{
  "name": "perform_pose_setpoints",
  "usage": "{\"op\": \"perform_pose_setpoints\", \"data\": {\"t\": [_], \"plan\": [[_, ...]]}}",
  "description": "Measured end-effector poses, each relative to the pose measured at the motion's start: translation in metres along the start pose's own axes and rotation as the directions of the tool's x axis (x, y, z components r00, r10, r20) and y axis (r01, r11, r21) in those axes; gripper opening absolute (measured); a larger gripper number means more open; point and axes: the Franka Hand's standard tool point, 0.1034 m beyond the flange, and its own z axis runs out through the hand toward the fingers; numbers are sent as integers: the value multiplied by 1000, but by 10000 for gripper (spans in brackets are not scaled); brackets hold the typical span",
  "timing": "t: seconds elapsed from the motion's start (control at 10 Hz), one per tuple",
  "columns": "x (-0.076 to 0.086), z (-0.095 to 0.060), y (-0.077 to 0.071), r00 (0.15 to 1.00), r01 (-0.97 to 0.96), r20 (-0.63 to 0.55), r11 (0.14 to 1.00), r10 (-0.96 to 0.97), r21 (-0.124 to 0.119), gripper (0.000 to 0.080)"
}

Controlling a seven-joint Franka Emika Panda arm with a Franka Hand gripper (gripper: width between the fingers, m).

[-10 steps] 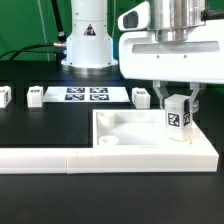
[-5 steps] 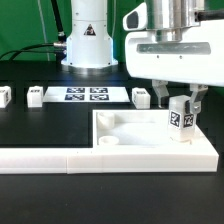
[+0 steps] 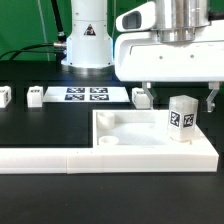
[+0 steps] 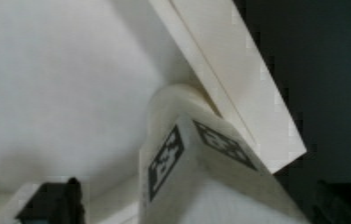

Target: Assemble square table

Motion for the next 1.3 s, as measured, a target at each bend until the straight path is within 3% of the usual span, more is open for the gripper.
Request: {"op": "perform_pose_setpoints", "data": {"t": [0.5,1.0,1.3], "plan": [[-1,-2,-3,912,409,33,912,-408,-38,649],[-2,-2,-4,777,630,40,776,-629,-35,649],[-1,-2,-3,753,658,41,752,-657,-34,290]]}}
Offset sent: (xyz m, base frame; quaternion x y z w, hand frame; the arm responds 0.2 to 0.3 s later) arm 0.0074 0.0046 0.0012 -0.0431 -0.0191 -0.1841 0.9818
